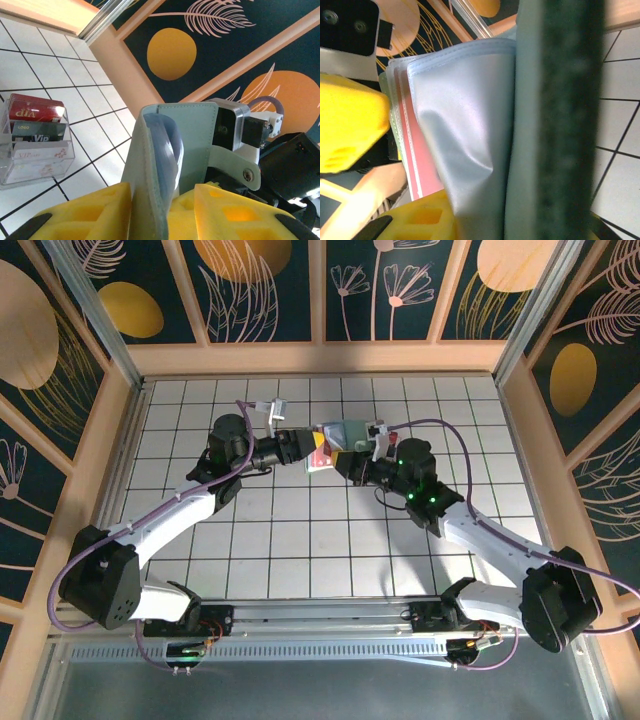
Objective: Take the credit cards out of the card holder
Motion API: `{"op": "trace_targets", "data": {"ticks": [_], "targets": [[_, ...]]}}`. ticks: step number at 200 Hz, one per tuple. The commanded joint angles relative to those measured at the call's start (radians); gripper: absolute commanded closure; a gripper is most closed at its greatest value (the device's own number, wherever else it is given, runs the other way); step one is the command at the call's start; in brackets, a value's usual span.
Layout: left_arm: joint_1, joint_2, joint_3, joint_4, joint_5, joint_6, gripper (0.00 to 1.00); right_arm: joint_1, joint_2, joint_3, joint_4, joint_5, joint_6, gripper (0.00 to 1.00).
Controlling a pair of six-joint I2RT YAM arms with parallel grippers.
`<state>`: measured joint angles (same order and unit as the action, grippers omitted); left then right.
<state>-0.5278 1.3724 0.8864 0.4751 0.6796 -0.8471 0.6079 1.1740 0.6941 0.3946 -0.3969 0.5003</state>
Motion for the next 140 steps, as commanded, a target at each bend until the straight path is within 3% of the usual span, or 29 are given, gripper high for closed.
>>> {"op": "trace_targets", "data": {"ticks": [1,18,59,104,140], "targets": [[-0.009,-0.014,-0.01,0.002,0.056,0.051,0.67,-0.017,-0.025,-0.011,0.138,-0.024,0.058,0.74],[-0.008,-0.016,-0.01,-0.023,0.056,0.082,0.71,-0.023,-0.024,-0.017,0.168,-0.039,0.074,0.74],[-0.008,-0.012,0.002,-0.047,0.045,0.127,1.0,-0.025,-0.021,-0.006,0.156,-0.042,0.075,0.68],[-0.008,-0.053,0.068,-0.224,-0.076,0.258,1.0,-0.041,-0.107,-0.002,0.019,0.076,0.04,0.36],[-0.009,-0.063,0.08,-0.276,-0.072,0.296,1.0,-0.055,-0.152,0.016,-0.046,0.073,0.048,0.16]]}}
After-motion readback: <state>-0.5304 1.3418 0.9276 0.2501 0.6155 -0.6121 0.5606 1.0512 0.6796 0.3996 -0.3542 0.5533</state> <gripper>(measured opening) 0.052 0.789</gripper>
